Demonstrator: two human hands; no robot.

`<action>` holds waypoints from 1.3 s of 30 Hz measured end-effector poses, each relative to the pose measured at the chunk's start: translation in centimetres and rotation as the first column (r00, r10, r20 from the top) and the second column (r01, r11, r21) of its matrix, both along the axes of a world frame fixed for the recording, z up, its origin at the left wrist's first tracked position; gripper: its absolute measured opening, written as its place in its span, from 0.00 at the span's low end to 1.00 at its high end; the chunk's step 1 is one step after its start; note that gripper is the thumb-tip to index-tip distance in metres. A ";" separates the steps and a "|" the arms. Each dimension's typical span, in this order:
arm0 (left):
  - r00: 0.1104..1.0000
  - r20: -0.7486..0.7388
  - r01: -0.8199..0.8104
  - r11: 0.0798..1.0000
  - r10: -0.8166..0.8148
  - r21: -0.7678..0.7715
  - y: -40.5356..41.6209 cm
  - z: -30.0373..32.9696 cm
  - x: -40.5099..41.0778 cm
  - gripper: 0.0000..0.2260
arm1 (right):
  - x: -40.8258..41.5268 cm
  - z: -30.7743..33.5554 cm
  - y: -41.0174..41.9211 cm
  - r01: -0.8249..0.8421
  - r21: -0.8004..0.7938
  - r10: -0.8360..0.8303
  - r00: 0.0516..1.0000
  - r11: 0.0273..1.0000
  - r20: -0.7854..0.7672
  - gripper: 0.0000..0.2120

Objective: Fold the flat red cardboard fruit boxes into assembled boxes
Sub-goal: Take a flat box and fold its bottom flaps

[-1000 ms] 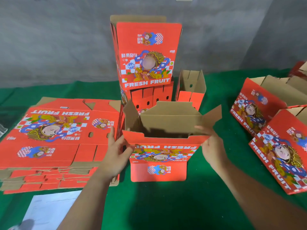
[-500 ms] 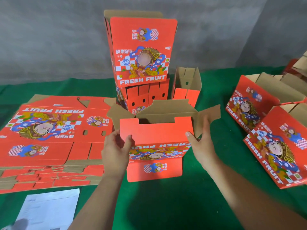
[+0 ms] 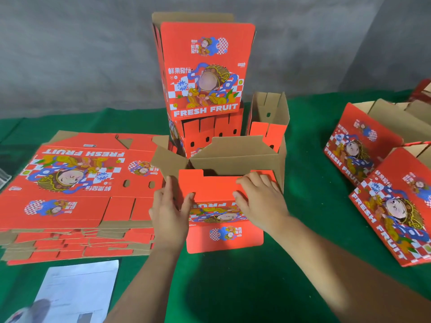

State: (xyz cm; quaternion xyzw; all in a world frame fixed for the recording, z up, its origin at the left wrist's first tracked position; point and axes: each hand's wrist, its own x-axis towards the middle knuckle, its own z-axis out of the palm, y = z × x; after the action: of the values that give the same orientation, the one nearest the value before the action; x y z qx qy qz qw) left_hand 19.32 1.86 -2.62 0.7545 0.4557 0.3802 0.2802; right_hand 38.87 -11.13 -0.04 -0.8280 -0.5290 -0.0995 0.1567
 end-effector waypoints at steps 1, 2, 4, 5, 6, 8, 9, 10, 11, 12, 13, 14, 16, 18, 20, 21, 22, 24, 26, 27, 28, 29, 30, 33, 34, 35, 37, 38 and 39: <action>0.999 0.038 0.002 1.000 -0.002 0.006 -0.1 -0.1 0.0 0.27 | -0.1 -0.1 0.2 0.019 -0.032 -0.019 1.000 0.999 -0.001 0.17; 0.996 0.091 0.000 1.000 0.000 0.002 -0.2 -0.1 0.0 0.25 | -0.2 -0.1 0.5 0.033 -0.050 -0.034 0.999 0.998 -0.010 0.17; 0.982 0.190 -0.009 1.000 0.012 -0.015 -0.2 -0.2 0.0 0.24 | -0.2 0.2 1.0 0.055 -0.081 -0.059 0.997 0.995 -0.042 0.21; 0.977 0.211 -0.014 1.000 0.017 -0.014 0.0 -0.3 0.0 0.25 | -0.1 0.4 1.4 0.067 -0.092 -0.072 0.996 0.993 -0.055 0.24; 0.979 0.202 -0.024 1.000 0.026 -0.012 0.3 -0.4 0.0 0.25 | 0.2 0.6 1.7 0.084 -0.096 -0.092 0.992 0.992 -0.082 0.29; 0.995 0.095 -0.044 0.999 0.041 0.027 1.0 -0.4 -0.1 0.29 | 0.9 1.1 2.3 0.127 -0.115 -0.149 0.967 0.985 -0.209 0.40; 0.999 0.010 -0.039 0.997 0.039 0.067 1.2 -0.2 -0.2 0.31 | 1.2 1.1 2.5 0.137 -0.141 -0.171 0.949 0.980 -0.265 0.46; 0.997 -0.080 -0.010 0.993 0.020 0.117 1.3 0.1 -0.3 0.31 | 1.4 1.1 2.7 0.131 -0.171 -0.176 0.941 0.977 -0.289 0.50; 0.988 -0.150 0.041 0.986 -0.017 0.160 1.4 0.3 -0.4 0.29 | 1.6 0.9 2.8 0.113 -0.195 -0.168 0.940 0.974 -0.298 0.52; 0.979 -0.195 0.100 0.979 -0.065 0.177 1.6 0.6 -0.5 0.27 | 1.9 0.7 2.8 0.092 -0.211 -0.157 0.937 0.973 -0.313 0.53; 0.968 -0.221 0.157 0.973 -0.117 0.169 1.7 0.8 -0.6 0.26 | 2.1 0.6 2.9 0.076 -0.224 -0.151 0.929 0.972 -0.338 0.53; 0.956 -0.233 0.213 0.967 -0.177 0.140 1.9 1.0 -0.8 0.25 | 2.3 0.6 2.9 0.065 -0.232 -0.147 0.922 0.971 -0.358 0.54; 0.917 -0.261 0.334 0.939 -0.302 0.088 2.4 1.6 -1.0 0.21 | 2.4 0.4 2.9 0.046 -0.227 -0.126 0.927 0.973 -0.353 0.54; 0.859 -0.341 0.425 0.904 -0.382 0.056 2.8 2.1 -0.9 0.21 | 2.3 0.0 2.7 0.064 -0.168 -0.114 0.945 0.984 -0.307 0.51; 0.811 -0.484 0.409 0.910 -0.328 0.068 3.0 2.8 0.0 0.25 | 1.5 -0.4 2.3 0.126 -0.042 -0.132 0.952 0.991 -0.275 0.49; 0.778 -0.575 0.381 0.918 -0.254 0.109 3.2 3.1 0.7 0.28 | 1.1 -0.7 2.1 0.149 0.028 -0.136 0.955 0.988 -0.262 0.49; 0.739 -0.647 0.361 0.920 -0.186 0.149 3.5 3.3 1.5 0.28 | 0.6 -0.9 1.8 0.158 0.093 -0.132 0.962 0.983 -0.237 0.48; 0.697 -0.706 0.332 0.928 -0.123 0.166 4.2 4.1 3.1 0.29 | 0.0 -1.3 1.2 0.154 0.220 -0.118 0.978 0.963 -0.171 0.46; 0.693 -0.708 0.314 0.941 -0.136 0.127 5.1 4.5 4.2 0.32 | -0.1 -1.6 0.5 0.185 0.355 -0.148 0.981 0.916 -0.128 0.46; 0.702 -0.694 0.309 0.946 -0.161 0.093 5.4 4.4 4.5 0.34 | 0.0 -1.7 0.1 0.221 0.406 -0.181 0.974 0.887 -0.133 0.48; 0.715 -0.671 0.303 0.952 -0.194 0.047 5.5 4.2 4.6 0.36 | 0.3 -1.8 -0.3 0.268 0.420 -0.213 0.961 0.867 -0.174 0.50; 0.733 -0.640 0.290 0.957 -0.228 -0.009 5.6 3.8 4.6 0.37 | 0.6 -1.8 -0.6 0.320 0.388 -0.235 0.939 0.864 -0.250 0.53; 0.753 -0.606 0.271 0.960 -0.257 -0.070 5.5 3.5 4.6 0.38 | 0.8 -1.8 -0.8 0.359 0.328 -0.248 0.909 0.874 -0.335 0.55; 0.771 -0.576 0.217 0.963 -0.270 -0.160 5.5 3.0 4.7 0.38 | 1.0 -2.0 -1.3 0.363 0.234 -0.234 0.866 0.902 -0.441 0.53; 0.762 -0.589 0.214 0.963 -0.268 -0.162 5.6 3.0 4.8 0.37 | 1.0 -2.1 -1.5 0.343 0.225 -0.222 0.873 0.912 -0.433 0.51; 0.746 -0.610 0.208 0.963 -0.268 -0.168 5.8 3.1 4.9 0.38 | 0.9 -2.2 -1.7 0.319 0.199 -0.218 0.888 0.927 -0.404 0.46; 0.722 -0.643 0.188 0.967 -0.255 -0.173 5.9 3.4 5.0 0.38 | 1.0 -2.5 -2.2 0.282 0.102 -0.240 0.922 0.954 -0.305 0.35; 0.727 -0.642 0.173 0.970 -0.244 -0.172 5.8 3.4 5.1 0.38 | 1.2 -2.5 -2.4 0.270 0.061 -0.248 0.937 0.961 -0.247 0.31; 0.748 -0.624 0.153 0.974 -0.226 -0.170 5.6 3.3 5.1 0.38 | 1.5 -2.3 -2.5 0.258 0.038 -0.247 0.950 0.965 -0.192 0.29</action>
State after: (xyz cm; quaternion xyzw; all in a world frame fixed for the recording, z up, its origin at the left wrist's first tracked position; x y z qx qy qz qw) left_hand 24.42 7.45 0.72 0.8647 0.4645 0.0452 0.1857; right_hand 40.33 -13.65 -2.37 -0.8892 -0.3985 -0.0576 0.2172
